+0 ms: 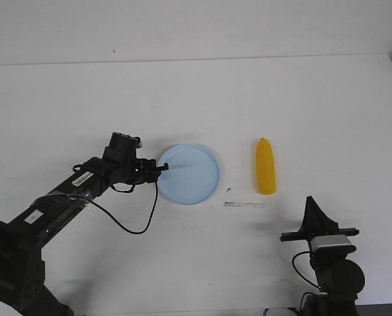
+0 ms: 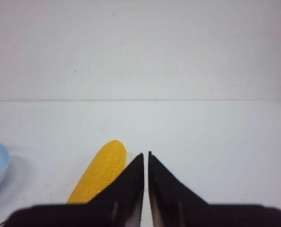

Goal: Place corn on plate with both arms
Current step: 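Release the plate and retract the left gripper to rest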

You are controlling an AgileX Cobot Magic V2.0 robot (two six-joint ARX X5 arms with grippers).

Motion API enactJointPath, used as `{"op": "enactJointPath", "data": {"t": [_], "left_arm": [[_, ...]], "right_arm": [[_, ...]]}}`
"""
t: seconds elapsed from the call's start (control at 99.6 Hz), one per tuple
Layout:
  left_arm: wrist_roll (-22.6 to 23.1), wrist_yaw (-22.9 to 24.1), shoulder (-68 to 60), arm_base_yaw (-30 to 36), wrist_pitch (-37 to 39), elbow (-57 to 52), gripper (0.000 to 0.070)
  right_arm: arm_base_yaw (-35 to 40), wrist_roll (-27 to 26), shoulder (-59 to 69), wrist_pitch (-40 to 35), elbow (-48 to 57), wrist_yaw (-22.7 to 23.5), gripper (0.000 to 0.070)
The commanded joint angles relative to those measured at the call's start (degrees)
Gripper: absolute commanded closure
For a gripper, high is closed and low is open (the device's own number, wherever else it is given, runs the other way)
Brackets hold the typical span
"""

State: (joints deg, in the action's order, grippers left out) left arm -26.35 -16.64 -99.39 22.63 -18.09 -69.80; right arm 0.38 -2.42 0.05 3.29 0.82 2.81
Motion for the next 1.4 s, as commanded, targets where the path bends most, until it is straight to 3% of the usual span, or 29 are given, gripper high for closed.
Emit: {"op": "enactJointPath", "data": {"t": [0.0,0.11,0.311,0.452,0.552,0.603,0.974,1.145,1.386], "left_arm": [[-0.02,-0.15,-0.94,0.26,0.13,-0.68,0.0631],[0.15,-0.13,-0.55,0.26,0.13,-0.68,0.0487],[0.26,0.0,3.85,0.13,0.22,-0.68,0.0489],[0.59,0.94,9.25,-1.6,0.7,-0.57,0.0516],[4.0,4.5,13.07,-3.19,2.71,0.24,0.066],[6.05,6.27,14.75,-3.96,4.61,1.22,0.07],[19.61,8.09,32.61,-10.03,28.04,20.98,0.0699],[27.39,8.09,42.86,-11.87,33.33,30.93,0.0699],[27.78,8.37,59.08,-15.82,33.64,43.15,0.0699]], "right_arm": [[0.09,-0.74,0.0,0.63,-0.09,-0.2,0.0687],[0.09,-0.74,0.0,0.63,-0.09,-0.2,0.0687],[0.09,-0.74,0.0,0.63,-0.09,-0.2,0.0687],[0.09,-0.74,0.0,0.63,-0.09,-0.2,0.0687],[0.09,-0.74,0.0,0.63,-0.09,-0.2,0.0687],[0.09,-0.74,0.0,0.63,-0.09,-0.2,0.0687],[0.09,-0.74,0.0,0.63,-0.09,-0.2,0.0687],[0.09,-0.74,0.0,0.63,-0.09,-0.2,0.0687],[0.09,-0.74,0.0,0.63,-0.09,-0.2,0.0687]]}}
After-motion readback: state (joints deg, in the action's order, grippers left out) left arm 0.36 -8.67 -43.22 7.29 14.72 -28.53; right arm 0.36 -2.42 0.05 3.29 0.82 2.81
